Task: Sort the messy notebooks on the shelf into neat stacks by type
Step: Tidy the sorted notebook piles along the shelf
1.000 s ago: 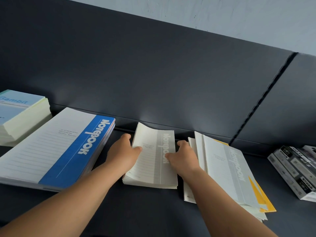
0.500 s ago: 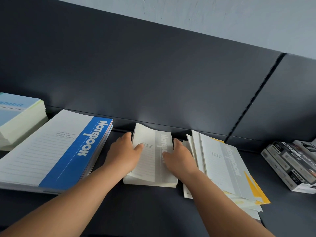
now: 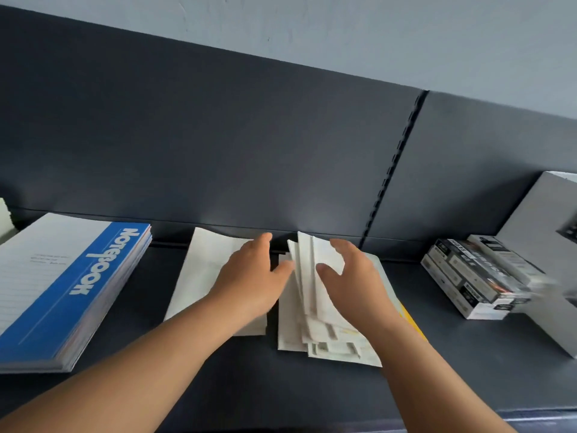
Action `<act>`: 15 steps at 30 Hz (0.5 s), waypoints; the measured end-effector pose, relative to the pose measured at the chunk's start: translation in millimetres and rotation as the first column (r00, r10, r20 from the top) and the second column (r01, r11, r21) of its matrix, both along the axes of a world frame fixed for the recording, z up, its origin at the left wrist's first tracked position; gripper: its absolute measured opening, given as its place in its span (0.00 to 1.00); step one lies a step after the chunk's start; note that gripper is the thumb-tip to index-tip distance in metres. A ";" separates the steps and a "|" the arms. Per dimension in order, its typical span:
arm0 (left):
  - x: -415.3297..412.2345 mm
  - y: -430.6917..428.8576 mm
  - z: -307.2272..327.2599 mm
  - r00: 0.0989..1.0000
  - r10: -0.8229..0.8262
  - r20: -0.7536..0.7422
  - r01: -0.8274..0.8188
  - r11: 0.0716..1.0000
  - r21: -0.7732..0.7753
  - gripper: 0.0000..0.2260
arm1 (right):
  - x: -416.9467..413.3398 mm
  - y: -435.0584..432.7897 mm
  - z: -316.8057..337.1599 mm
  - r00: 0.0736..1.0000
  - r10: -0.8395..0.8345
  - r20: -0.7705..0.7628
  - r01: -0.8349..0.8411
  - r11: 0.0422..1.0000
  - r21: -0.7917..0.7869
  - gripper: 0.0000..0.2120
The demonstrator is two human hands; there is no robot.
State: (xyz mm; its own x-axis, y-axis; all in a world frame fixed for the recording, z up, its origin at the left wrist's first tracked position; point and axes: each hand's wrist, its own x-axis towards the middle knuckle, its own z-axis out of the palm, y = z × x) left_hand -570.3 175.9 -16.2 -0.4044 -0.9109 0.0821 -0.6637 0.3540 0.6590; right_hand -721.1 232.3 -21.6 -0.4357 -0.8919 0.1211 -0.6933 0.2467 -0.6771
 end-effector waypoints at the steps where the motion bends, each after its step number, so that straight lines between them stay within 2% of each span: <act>1: -10.4 3.2 1.0 1.000 -0.008 -0.021 0.010 0.997 0.072 0.27 | -14.0 4.0 -0.4 1.000 -0.018 0.008 0.018 1.000 0.005 0.25; 4: -42.4 12.4 2.5 0.998 0.026 -0.063 -0.009 0.965 0.261 0.27 | -55.0 14.0 -5.1 0.998 -0.058 0.012 0.056 0.995 0.082 0.26; 8: -79.3 17.3 -3.2 0.991 0.122 -0.052 -0.089 0.901 0.424 0.33 | -98.0 20.6 -19.6 0.994 -0.109 0.004 0.106 0.973 0.205 0.28; 12: -100.0 16.1 -16.4 0.963 0.268 0.015 -0.243 0.845 0.476 0.37 | -123.6 21.7 -32.5 0.993 -0.109 0.042 0.090 0.942 0.322 0.29; 15: -112.5 19.8 -22.7 0.924 0.377 0.071 -0.369 0.822 0.433 0.39 | -132.8 21.5 -37.9 0.995 -0.066 0.073 0.034 0.925 0.377 0.31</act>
